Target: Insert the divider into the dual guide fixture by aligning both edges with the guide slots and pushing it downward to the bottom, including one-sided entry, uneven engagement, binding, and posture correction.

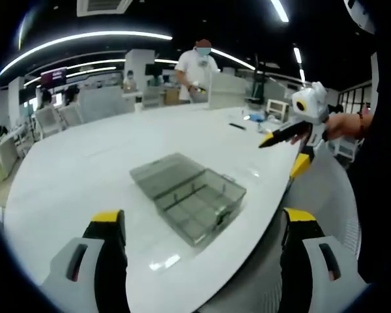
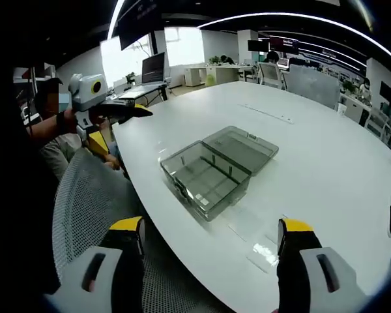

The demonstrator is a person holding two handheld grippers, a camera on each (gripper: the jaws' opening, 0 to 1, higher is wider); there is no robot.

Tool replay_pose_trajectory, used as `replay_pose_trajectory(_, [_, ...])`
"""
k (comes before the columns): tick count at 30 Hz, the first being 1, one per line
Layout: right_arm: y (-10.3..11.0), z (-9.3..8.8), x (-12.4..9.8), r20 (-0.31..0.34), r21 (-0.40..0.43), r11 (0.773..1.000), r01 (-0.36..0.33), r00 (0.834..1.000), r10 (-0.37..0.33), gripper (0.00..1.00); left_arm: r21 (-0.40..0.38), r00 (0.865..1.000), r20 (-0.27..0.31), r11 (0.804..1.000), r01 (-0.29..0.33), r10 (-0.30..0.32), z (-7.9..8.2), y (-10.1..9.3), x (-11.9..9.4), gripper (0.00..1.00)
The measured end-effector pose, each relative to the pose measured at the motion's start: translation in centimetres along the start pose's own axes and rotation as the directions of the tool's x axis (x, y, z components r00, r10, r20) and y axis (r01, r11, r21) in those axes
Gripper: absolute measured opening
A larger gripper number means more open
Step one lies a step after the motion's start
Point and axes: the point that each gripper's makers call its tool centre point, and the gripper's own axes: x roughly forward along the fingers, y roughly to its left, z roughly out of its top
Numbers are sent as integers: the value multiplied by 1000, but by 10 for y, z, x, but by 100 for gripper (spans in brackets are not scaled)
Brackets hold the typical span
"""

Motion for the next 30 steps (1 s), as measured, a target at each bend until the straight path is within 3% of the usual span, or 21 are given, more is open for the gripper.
replay_pose_trajectory(19, [-2, -1, 2, -9, 3, 1000, 8, 1000, -8, 81, -12, 1000, 13, 1000, 0, 0, -1, -1, 7, 98])
replay_pose_trajectory(30, [-5, -1, 1, -18, 19, 999, 43, 999, -43, 78, -4, 999, 20, 1000, 30, -30, 0, -6, 14, 97])
